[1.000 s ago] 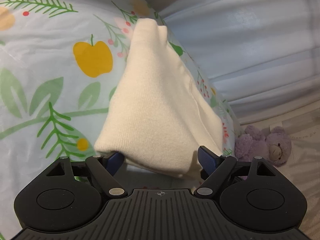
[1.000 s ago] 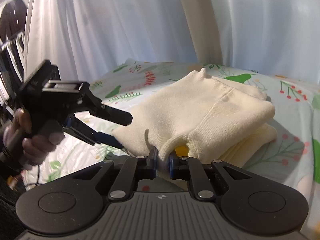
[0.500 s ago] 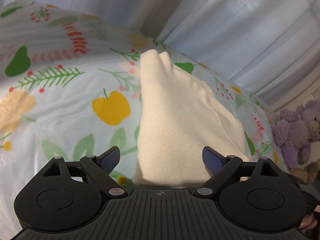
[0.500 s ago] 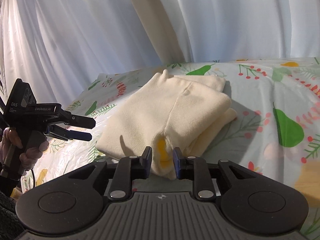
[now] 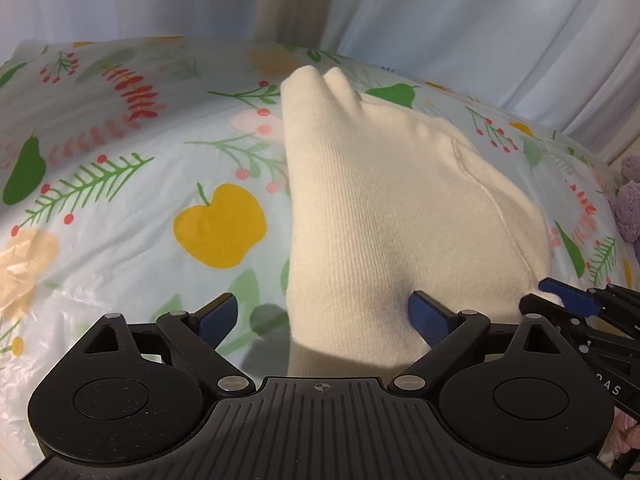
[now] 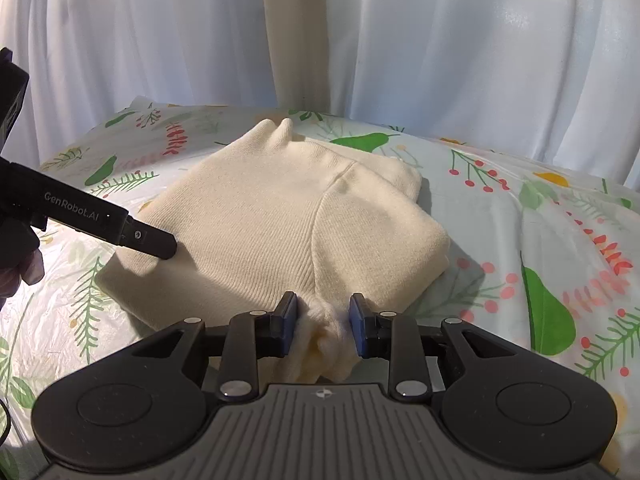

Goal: Fold small clothes

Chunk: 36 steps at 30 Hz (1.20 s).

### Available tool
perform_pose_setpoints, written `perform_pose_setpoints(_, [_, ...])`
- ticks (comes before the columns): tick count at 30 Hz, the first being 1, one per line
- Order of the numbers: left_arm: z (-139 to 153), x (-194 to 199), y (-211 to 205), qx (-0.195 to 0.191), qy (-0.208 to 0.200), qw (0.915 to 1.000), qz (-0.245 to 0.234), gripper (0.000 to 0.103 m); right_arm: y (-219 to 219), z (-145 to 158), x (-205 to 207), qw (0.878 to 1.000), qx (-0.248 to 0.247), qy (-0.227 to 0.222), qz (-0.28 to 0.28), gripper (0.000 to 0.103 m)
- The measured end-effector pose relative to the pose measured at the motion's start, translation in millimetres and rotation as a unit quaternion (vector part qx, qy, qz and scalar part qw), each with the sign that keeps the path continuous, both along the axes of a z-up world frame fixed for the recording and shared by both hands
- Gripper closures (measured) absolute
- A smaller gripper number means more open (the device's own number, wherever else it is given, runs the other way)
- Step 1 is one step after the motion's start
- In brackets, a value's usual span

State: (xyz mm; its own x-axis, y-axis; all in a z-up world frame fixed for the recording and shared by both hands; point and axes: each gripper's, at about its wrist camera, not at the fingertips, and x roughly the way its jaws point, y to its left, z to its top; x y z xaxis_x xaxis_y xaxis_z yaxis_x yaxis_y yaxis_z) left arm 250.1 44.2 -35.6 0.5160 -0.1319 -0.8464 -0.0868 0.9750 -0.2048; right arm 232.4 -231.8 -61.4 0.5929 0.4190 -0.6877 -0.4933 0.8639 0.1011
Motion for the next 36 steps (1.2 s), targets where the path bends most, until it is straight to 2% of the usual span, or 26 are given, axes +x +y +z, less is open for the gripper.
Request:
perform_pose_setpoints(8, [-3.6, -0.5, 2.6, -0.02, 0.006, 0.9998, -0.001, 0.006, -2.3, -1.5, 7.8, 1.0, 0.001, 0.012, -0.005, 0.071])
perform_pose_setpoints(13, [-8.0, 0.0, 6.3, -0.049, 0.015, 0.9987, 0.004, 0.006, 0.5, -1.5, 8.7, 1.0, -0.013, 0.006, -0.007, 0.07])
perform_pose_setpoints(17, [-8.2, -2.3, -0.9, -0.055, 0.014, 0.9983, -0.011, 0.006, -2.6, -1.8, 13.1, 1.0, -0.013, 0.008, -0.016, 0.069])
perform_pose_setpoints(19, [-8.8, -3.5, -3.1, -0.057, 0.014, 0.9981, -0.016, 0.006, -3.7, -2.0, 14.0, 1.0, -0.017, 0.008, -0.025, 0.063])
perform_pose_setpoints(21, [-7.5, -5.1, -1.3, -0.057, 0.018, 0.9981, -0.012, 0.006, -4.4, 0.1, 13.4, 0.999, -0.02, 0.014, -0.04, 0.054])
perform_pose_setpoints(23, [0.8, -9.8, 4.9, -0.055, 0.011, 0.9984, -0.002, 0.007, -7.0, 8.3, 9.7, 0.999, -0.006, 0.021, -0.046, 0.054])
perform_pose_setpoints(27, [22.0, -10.7, 13.8, -0.026, -0.027, 0.9993, 0.007, 0.007, -6.2, 25.2, 5.0, 0.999, -0.002, -0.017, -0.044, 0.054])
perform_pose_setpoints(29, [24.3, -1.8, 14.1, -0.012, -0.031, 0.9993, 0.014, 0.007, -1.3, 28.3, 13.5, 0.999, 0.0, -0.018, -0.047, 0.054])
perform_pose_setpoints(30, [23.5, 3.5, 13.6, -0.007, -0.03, 0.9993, 0.02, 0.007, 3.8, 29.1, 19.7, 0.999, 0.001, -0.015, -0.049, 0.058])
perform_pose_setpoints(31, [22.0, 8.2, 12.6, -0.004, -0.032, 0.9992, 0.023, 0.007, 10.1, 28.6, 25.8, 0.999, 0.005, -0.011, -0.044, 0.071])
perform_pose_setpoints(32, [19.2, 13.9, 10.8, 0.0, -0.031, 0.9992, 0.026, 0.007, 15.7, 27.4, 31.6, 0.999, 0.014, -0.005, -0.037, 0.076])
perform_pose_setpoints(34, [14.0, 24.0, 5.1, 0.009, -0.028, 0.9993, 0.024, 0.007, 29.0, 20.4, 47.2, 0.999, 0.037, 0.019, -0.024, 0.08])
perform_pose_setpoints(36, [7.9, 33.0, -1.3, 0.015, -0.031, 0.9993, 0.013, 0.007, 41.1, 10.4, 60.1, 0.999, 0.021, 0.017, -0.025, 0.081])
